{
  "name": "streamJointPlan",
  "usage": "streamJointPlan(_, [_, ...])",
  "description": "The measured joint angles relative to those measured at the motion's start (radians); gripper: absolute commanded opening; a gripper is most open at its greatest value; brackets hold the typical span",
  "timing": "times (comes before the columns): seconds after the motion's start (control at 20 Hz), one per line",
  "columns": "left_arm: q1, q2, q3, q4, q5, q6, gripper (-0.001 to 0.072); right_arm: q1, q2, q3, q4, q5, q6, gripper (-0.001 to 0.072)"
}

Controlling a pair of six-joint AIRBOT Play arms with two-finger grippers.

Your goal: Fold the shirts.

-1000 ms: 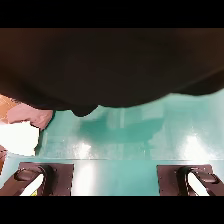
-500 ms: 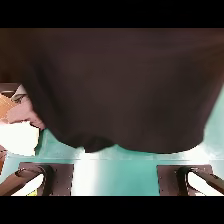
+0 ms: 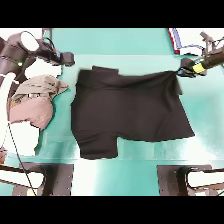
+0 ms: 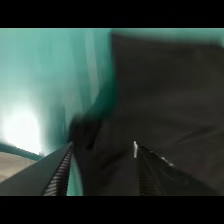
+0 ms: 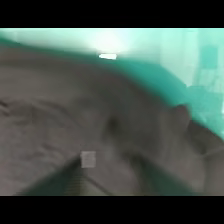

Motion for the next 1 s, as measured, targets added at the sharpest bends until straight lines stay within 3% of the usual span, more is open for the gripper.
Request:
streamJointPlan(0.1, [0.006, -0.020, 0.018, -0.006, -0.019, 0.009, 0.0467, -0.004, -0.048, 0.058, 0.053, -0.001, -0.011, 0.0435])
streamJointPlan(0.3, [0.050, -0.007, 0.003, -0.027, -0.201, 0.017, 0.0466, -0.023, -0.031, 0.080, 0.122, 0.066, -0.071, 0.0432])
streamJointPlan(0.5, [0.071, 0.142, -0.254, -0.038, -0.278, 0.024, 0.0467, -0.044, 0.118, -0.081, 0.152, 0.086, -0.125, 0.0430])
streamJointPlan(0.75, [0.078, 0.416, -0.735, -0.066, -0.222, 0.008, 0.0466, -0.055, 0.325, -0.312, 0.170, 0.047, -0.149, 0.0430])
streamJointPlan(1.0, [0.079, 0.546, -1.033, -0.199, -0.120, -0.005, 0.0466, -0.058, 0.449, -0.448, 0.172, -0.002, -0.155, 0.0430])
